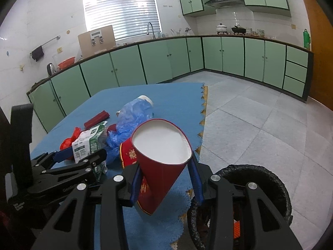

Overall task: Collect trash
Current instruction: 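Grasp the white milk carton with the left gripper while the right gripper holds the red cup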

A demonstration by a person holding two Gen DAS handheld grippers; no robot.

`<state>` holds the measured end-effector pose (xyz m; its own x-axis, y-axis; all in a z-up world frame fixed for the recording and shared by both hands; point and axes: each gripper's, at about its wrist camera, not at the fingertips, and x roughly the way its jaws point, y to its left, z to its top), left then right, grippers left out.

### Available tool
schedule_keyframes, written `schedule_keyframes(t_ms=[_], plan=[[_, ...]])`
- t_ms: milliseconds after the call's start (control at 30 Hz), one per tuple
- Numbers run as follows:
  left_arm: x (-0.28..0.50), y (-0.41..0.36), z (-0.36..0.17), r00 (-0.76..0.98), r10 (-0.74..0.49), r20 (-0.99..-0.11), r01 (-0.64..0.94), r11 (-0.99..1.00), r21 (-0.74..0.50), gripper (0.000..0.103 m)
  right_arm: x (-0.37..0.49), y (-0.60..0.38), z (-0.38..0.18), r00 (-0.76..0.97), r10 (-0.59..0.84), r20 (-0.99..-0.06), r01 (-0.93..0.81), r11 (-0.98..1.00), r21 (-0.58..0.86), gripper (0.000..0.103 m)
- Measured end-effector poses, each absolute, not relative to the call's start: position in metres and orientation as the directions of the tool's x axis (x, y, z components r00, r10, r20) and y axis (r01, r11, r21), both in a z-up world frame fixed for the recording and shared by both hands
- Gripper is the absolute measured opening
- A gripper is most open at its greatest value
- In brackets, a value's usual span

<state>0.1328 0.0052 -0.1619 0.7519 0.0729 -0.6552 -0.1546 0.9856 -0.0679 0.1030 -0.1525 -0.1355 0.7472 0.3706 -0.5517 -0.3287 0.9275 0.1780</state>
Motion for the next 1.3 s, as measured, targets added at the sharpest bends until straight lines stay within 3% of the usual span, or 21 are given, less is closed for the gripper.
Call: schedule_keyframes(t_ms=[267, 567, 633, 667, 700, 833, 900, 1000, 1100, 1133, 1200, 1300], plan=[[0.12, 0.01, -0.156, 0.761, 0.064, -0.646, -0.157, 0.984, -0.088, 0.072, 0.103, -0.155, -0.134, 0.746, 0.378, -0.548, -0.332, 0.925, 0.187, 0.04], [0.087, 0.007, -0.121, 0.823, 0.047, -0.565, -0.107, 0.992, -0.073, 0.07, 0.099, -0.157, -0.121, 0.763, 0.38, -0.523, -0.335, 0.924, 0.182, 0.04], [0.085, 0.004, -0.115, 0.833, 0.031, -0.552, -0.088, 0.993, -0.078, 0.063, 0.098, -0.158, -0.118, 0.767, 0.38, -0.517, -0.335, 0.924, 0.182, 0.04], [0.084, 0.003, -0.112, 0.838, 0.021, -0.546, -0.077, 0.994, -0.079, 0.039, 0.097, -0.16, -0.116, 0.77, 0.38, -0.513, -0.334, 0.924, 0.183, 0.04], [0.084, 0.001, -0.111, 0.839, -0.012, -0.543, -0.046, 0.995, -0.092, 0.027, 0.096, -0.161, -0.114, 0.773, 0.378, -0.509, -0.333, 0.925, 0.182, 0.04], [0.089, -0.001, -0.121, 0.811, -0.032, -0.584, -0.03, 0.995, -0.096, 0.028, 0.095, -0.16, -0.112, 0.775, 0.375, -0.509, -0.332, 0.927, 0.177, 0.04], [0.091, -0.001, -0.13, 0.789, -0.03, -0.614, -0.039, 0.994, -0.099, 0.044, 0.094, -0.159, -0.115, 0.773, 0.373, -0.513, -0.33, 0.927, 0.177, 0.04], [0.091, -0.001, -0.14, 0.774, -0.021, -0.633, -0.044, 0.995, -0.086, 0.056, 0.094, -0.158, -0.117, 0.769, 0.371, -0.52, -0.326, 0.928, 0.179, 0.04], [0.094, -0.002, -0.146, 0.767, -0.02, -0.642, -0.043, 0.996, -0.083, 0.056, 0.096, -0.158, -0.117, 0.768, 0.371, -0.522, -0.324, 0.928, 0.182, 0.04], [0.096, -0.002, -0.147, 0.765, -0.022, -0.644, -0.043, 0.995, -0.086, 0.054, 0.096, -0.158, -0.117, 0.769, 0.37, -0.521, -0.324, 0.929, 0.181, 0.04], [0.097, -0.001, -0.148, 0.765, -0.02, -0.644, -0.05, 0.995, -0.091, 0.025, 0.097, -0.159, -0.118, 0.769, 0.368, -0.522, -0.321, 0.929, 0.182, 0.04], [0.096, 0.001, -0.145, 0.772, -0.054, -0.634, -0.029, 0.993, -0.119, 0.014, 0.097, -0.16, -0.119, 0.771, 0.365, -0.521, -0.315, 0.931, 0.185, 0.041]])
